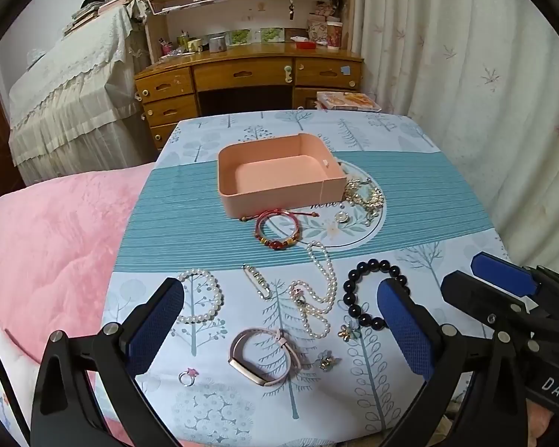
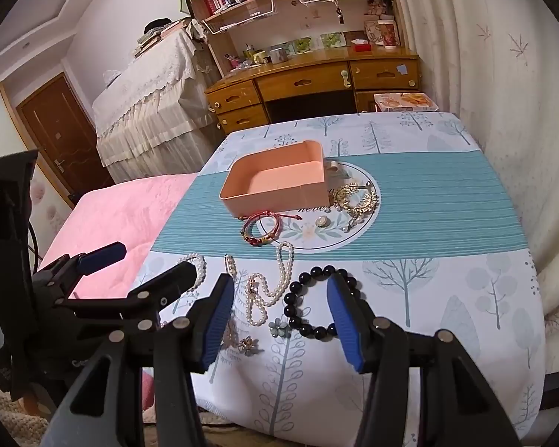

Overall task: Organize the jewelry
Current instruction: 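Grasp the red string bracelet with left tool while right tool grasps the gold hair comb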

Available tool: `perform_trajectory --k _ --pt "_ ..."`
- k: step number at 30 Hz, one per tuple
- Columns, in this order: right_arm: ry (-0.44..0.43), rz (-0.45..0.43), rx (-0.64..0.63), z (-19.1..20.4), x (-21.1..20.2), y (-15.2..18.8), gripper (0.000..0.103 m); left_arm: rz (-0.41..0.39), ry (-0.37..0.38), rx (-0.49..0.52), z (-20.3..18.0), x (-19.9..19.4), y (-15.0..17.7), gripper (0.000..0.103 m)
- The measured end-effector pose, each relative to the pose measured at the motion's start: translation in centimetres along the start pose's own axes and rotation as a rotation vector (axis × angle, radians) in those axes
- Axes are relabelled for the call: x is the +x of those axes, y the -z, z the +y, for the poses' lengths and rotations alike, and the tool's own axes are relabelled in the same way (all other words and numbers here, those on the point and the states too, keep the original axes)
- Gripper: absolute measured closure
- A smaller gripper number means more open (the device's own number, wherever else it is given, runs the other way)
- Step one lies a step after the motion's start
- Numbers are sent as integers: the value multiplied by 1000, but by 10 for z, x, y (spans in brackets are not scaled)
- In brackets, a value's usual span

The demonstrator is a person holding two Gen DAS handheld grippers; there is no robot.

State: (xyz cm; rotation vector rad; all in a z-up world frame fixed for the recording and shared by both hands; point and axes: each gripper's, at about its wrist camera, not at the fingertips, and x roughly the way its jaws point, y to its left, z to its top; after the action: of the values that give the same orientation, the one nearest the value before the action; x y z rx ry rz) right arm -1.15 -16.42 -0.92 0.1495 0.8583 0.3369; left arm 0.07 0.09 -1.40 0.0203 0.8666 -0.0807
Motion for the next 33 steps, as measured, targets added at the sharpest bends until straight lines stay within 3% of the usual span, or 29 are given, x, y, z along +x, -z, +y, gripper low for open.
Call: perform_trajectory --k 4,10,14,17,21,26,28,30,33 --pt "-15 30 17 -1 -2 -2 51 15 41 -11 7 0 -4 1" --pt "-25 63 11 -10 5 -20 51 99 106 -15 20 8 -23 1" --pt "4 53 -31 -16 8 -44 51 81 126 -45 37 6 -44 1" --pt "15 46 -51 -21 11 -65 51 100 114 -76 49 13 -60 1" --pt "-5 50 -66 -32 26 -93 51 136 42 -82 60 36 -81 1" --pt "-40 120 -85 -46 80 -116 52 194 39 -95 67 82 -92 5" --pt "-62 182 -76 -53 110 -115 60 215 28 -97 69 101 -91 8" --pt "-47 238 -93 -57 133 -114 68 236 15 -104 71 120 -90 10" --pt "-5 308 -145 -59 164 -112 69 284 24 -126 74 147 -87 19"
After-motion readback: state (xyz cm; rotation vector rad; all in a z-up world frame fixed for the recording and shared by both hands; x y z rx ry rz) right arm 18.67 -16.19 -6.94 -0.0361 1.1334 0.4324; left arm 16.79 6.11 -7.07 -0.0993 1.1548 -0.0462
